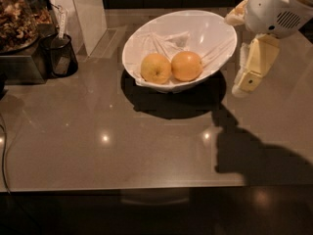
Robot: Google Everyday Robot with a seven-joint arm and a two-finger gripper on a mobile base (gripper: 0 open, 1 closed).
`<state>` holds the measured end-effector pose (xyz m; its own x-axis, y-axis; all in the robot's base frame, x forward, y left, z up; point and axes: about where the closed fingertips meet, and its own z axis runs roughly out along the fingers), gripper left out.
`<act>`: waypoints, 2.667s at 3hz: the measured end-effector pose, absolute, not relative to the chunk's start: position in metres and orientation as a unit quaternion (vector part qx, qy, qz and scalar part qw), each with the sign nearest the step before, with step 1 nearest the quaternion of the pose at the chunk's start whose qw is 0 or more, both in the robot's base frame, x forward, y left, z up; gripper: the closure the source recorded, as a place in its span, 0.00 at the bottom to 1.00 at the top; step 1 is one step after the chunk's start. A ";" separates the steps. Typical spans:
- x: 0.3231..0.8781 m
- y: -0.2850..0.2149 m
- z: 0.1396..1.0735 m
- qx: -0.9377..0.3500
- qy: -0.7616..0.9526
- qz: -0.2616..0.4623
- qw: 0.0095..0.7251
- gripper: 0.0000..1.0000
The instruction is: Pick orange from white bowl
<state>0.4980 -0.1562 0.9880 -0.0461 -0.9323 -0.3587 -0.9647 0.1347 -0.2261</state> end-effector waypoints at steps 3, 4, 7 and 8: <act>0.543 -0.103 0.985 -0.695 0.678 0.063 0.233 0.00; 0.544 -0.103 0.985 -0.695 0.677 0.063 0.233 0.19; 0.598 -0.071 0.971 -0.726 0.645 0.075 0.228 0.22; 0.618 -0.067 0.959 -0.733 0.641 0.074 0.216 0.19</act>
Offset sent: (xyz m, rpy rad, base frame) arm 0.0735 0.0869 -0.0074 0.0724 -0.0002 0.2080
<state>0.6179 -0.0669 0.9589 0.1672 -0.9077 -0.3849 -0.9715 -0.0852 -0.2210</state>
